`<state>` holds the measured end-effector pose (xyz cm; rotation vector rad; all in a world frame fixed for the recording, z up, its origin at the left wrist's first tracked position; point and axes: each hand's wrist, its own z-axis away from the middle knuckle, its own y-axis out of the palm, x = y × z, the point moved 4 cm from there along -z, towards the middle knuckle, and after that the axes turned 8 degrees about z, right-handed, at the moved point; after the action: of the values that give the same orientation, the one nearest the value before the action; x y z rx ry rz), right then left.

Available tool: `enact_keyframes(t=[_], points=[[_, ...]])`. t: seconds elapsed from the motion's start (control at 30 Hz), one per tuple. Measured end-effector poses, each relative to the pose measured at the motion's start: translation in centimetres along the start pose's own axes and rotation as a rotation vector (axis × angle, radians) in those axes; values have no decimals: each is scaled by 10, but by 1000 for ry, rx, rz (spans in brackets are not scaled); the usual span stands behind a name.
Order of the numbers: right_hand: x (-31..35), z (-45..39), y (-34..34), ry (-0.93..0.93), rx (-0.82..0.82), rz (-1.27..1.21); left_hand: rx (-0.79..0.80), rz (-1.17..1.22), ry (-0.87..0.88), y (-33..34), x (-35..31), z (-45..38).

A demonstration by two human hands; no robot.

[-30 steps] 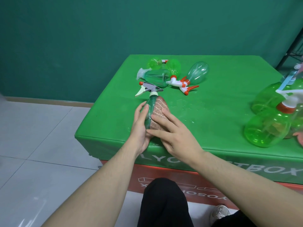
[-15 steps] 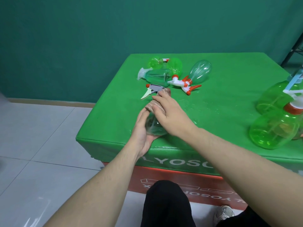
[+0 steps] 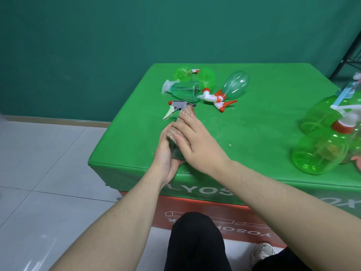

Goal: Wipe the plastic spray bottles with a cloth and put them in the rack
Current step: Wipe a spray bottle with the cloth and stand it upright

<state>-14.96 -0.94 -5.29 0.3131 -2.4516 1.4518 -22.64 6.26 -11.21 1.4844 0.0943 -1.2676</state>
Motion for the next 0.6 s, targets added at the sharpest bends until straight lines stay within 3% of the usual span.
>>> enact_keyframes(t=[0.27, 0.43, 0.6], points=[[-2, 37, 3, -263, -117, 108, 14, -18, 28, -3, 3, -2], [-10, 52, 3, -301, -155, 98, 23, 15, 84, -3, 1, -2], [0, 40, -7, -256, -193, 25, 42, 49, 8, -3, 3, -2]])
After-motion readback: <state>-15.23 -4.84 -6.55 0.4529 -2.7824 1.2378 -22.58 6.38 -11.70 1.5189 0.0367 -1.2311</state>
